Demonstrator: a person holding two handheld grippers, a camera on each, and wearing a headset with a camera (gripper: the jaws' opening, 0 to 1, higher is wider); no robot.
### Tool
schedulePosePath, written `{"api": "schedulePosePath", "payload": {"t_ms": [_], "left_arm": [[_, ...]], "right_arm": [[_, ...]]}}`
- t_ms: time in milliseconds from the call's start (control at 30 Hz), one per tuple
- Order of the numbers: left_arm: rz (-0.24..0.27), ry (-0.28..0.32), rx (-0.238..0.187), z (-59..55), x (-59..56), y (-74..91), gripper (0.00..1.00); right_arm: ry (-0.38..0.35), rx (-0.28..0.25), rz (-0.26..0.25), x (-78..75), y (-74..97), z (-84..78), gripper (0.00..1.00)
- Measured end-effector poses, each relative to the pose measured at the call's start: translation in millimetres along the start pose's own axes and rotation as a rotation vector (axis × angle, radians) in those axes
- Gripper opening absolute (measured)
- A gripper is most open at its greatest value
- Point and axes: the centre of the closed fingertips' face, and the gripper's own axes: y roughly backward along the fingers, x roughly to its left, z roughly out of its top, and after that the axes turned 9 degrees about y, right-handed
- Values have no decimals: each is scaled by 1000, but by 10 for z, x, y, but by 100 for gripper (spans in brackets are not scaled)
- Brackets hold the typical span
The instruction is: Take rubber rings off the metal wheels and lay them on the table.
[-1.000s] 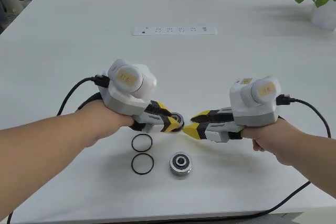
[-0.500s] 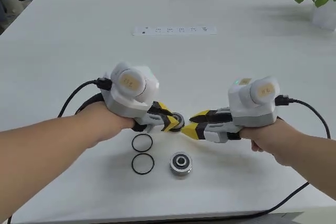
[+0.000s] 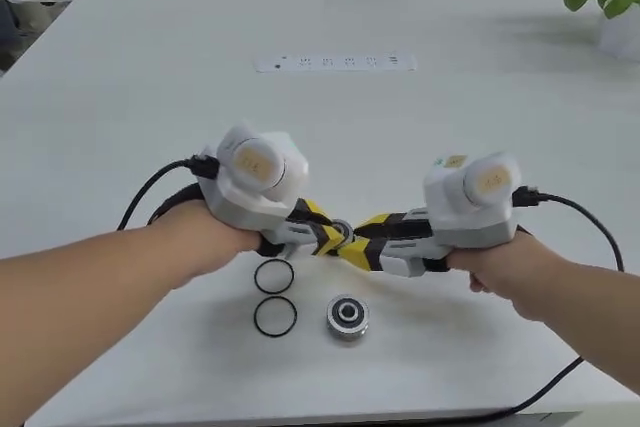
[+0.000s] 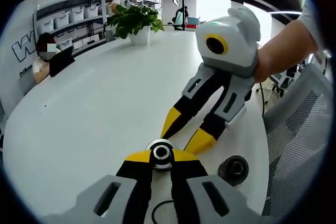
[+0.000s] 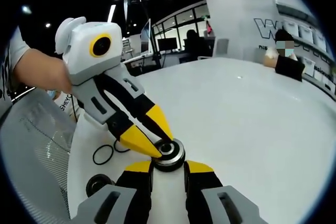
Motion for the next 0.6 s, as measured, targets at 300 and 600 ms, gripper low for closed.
{"api": "schedulePosePath", "payload": {"t_ms": [300, 600], "left_arm": [[9, 8, 0, -1, 7, 0, 7], [12, 17, -1, -2, 9, -5, 7]], "right_arm": [[19, 9, -4, 2, 11, -5, 19], [-10, 27, -11, -31, 39, -72, 4]]}}
